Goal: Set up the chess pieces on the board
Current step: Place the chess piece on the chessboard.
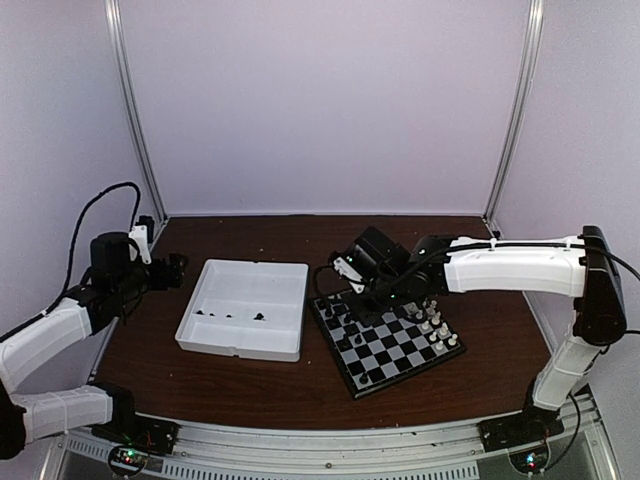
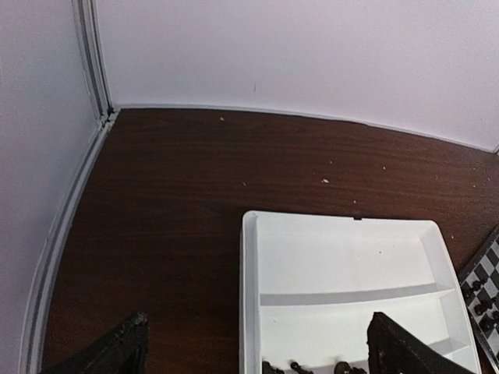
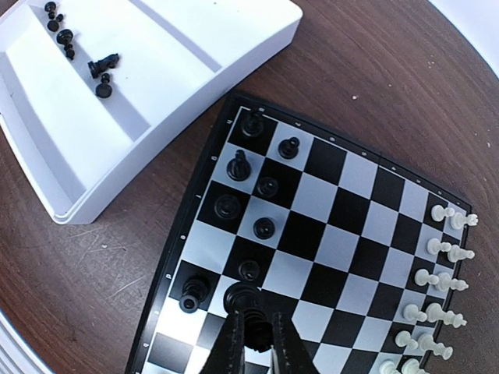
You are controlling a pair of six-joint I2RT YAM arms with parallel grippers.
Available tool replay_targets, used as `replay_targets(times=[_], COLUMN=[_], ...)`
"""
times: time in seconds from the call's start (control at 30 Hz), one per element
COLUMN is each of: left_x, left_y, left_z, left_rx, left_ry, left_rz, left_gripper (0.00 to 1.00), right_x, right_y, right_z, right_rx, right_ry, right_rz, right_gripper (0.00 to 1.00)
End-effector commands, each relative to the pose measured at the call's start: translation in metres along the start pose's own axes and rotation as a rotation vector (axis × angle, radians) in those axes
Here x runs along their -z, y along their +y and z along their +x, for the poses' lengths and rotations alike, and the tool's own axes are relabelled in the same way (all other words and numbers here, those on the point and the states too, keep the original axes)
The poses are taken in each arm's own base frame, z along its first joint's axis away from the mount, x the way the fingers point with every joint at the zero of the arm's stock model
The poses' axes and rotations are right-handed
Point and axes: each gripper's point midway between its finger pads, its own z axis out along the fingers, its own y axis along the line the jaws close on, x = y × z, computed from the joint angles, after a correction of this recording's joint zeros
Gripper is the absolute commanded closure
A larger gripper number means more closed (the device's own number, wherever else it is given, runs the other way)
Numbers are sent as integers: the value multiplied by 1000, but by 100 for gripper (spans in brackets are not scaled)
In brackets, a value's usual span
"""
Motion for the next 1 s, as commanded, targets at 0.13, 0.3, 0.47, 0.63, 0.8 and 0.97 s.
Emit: replay_targets(times=[0.13, 0.3, 0.47, 0.63, 0.8, 0.97], left_x=[14, 17, 17, 18, 18, 19], left_y=[-15, -19, -21, -22, -23, -22], left_z=[21, 24, 30, 32, 36, 38], left_rx=[128, 161, 162, 163, 162, 157], left_ry=[90, 96, 125, 130, 142, 150], left_rz=[86, 110, 122, 128, 133, 130], left_gripper=[2, 2, 2, 2, 2, 2], right_x=[6, -1, -13, -25, -35, -43], right_y=[25, 29, 36, 41, 41, 41], right_z=[-21, -19, -16, -13, -10, -5], right_rx=[63, 80, 96, 113, 141, 159], right_ry=[-61, -45, -34, -14, 7, 25], right_rz=[-21, -18, -12, -6, 17, 33], right_gripper=[94, 94, 94, 94, 94, 94])
